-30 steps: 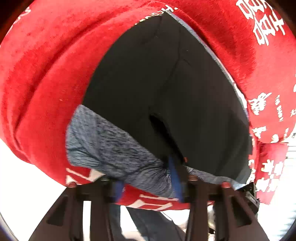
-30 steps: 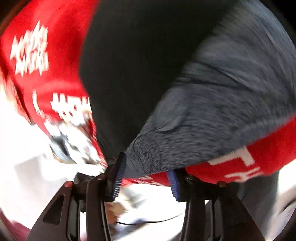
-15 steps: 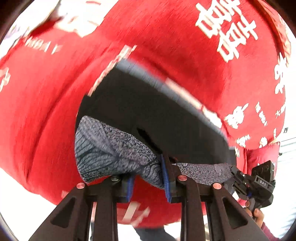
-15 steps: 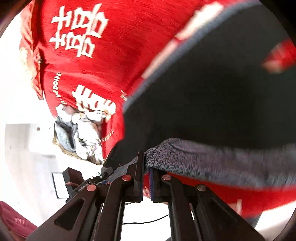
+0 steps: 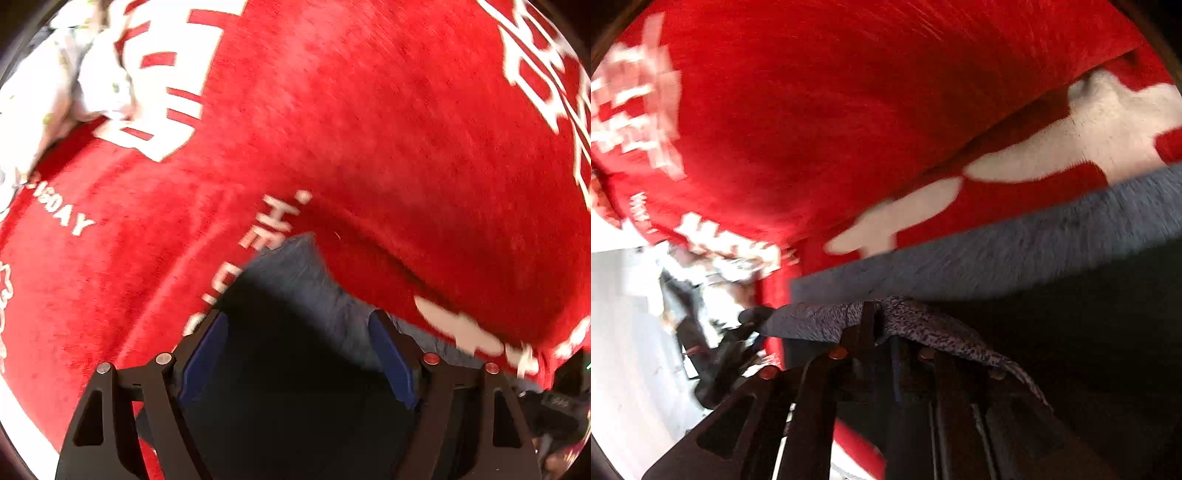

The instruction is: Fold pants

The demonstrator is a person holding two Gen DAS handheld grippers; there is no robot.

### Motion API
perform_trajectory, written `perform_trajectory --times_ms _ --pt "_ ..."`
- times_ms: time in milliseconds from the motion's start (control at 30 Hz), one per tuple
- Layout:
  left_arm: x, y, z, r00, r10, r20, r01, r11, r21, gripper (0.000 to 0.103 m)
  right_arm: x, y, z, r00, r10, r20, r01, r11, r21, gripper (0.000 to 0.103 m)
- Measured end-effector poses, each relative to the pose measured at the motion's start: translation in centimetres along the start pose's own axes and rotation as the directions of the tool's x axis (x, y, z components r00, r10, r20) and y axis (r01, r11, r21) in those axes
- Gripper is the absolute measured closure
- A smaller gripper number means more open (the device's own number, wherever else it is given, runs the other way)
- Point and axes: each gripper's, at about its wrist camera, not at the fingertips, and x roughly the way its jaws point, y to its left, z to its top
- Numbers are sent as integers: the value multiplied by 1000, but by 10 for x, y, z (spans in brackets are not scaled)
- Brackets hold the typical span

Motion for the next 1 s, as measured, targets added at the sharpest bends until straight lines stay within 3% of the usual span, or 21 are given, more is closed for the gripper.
perform_trajectory --times_ms 67,100,133,200,300,400,500,567,633,667,800,933,1000 --pt "-15 3 0 1000 14 21 -14 1000 -2 23 5 -8 8 1000 15 3 -15 998 58 91" --pt "-23 2 -2 999 34 21 -35 999 24 23 5 -8 12 1000 30 -8 -29 996 84 84" --pt "-28 -2 -6 999 46 13 -46 997 68 23 4 -5 12 999 45 -18 -43 995 87 67" --pt "-28 -17 -20 998 57 -31 -52 986 158 23 -6 4 9 996 91 -27 -89 995 55 42" --pt "-12 -45 -51 993 62 -104 -34 966 256 23 -26 16 -6 990 134 -46 -134 991 -5 42" --pt "18 -78 -89 979 91 -181 -28 944 328 23 -42 15 -21 997 67 -45 -70 996 -54 41" --pt "17 -101 -108 978 169 -125 -108 913 393 23 -59 -15 -31 999 -28 -40 26 998 -54 41" --pt "10 -108 -113 976 165 -139 -95 908 408 23 -72 -23 -42 999 6 -32 -8 999 -47 40" --pt "-5 -119 -118 976 167 -142 -89 892 443 23 -91 -27 -59 999 40 -12 -41 997 -70 30" --pt "-10 -124 -120 976 158 -149 -73 886 458 23 -98 -30 -67 999 37 -5 -37 996 -77 30" --pt "-31 -157 -139 979 132 -158 -24 836 549 23 -132 -53 -99 999 35 30 -34 998 -48 30" --pt "-37 -197 -167 972 100 -214 57 781 622 23 -173 -86 -119 994 13 107 -15 1000 20 30" --pt "-46 -226 -188 971 57 -231 117 730 673 23 -194 -105 -135 986 -4 165 -10 997 82 30"
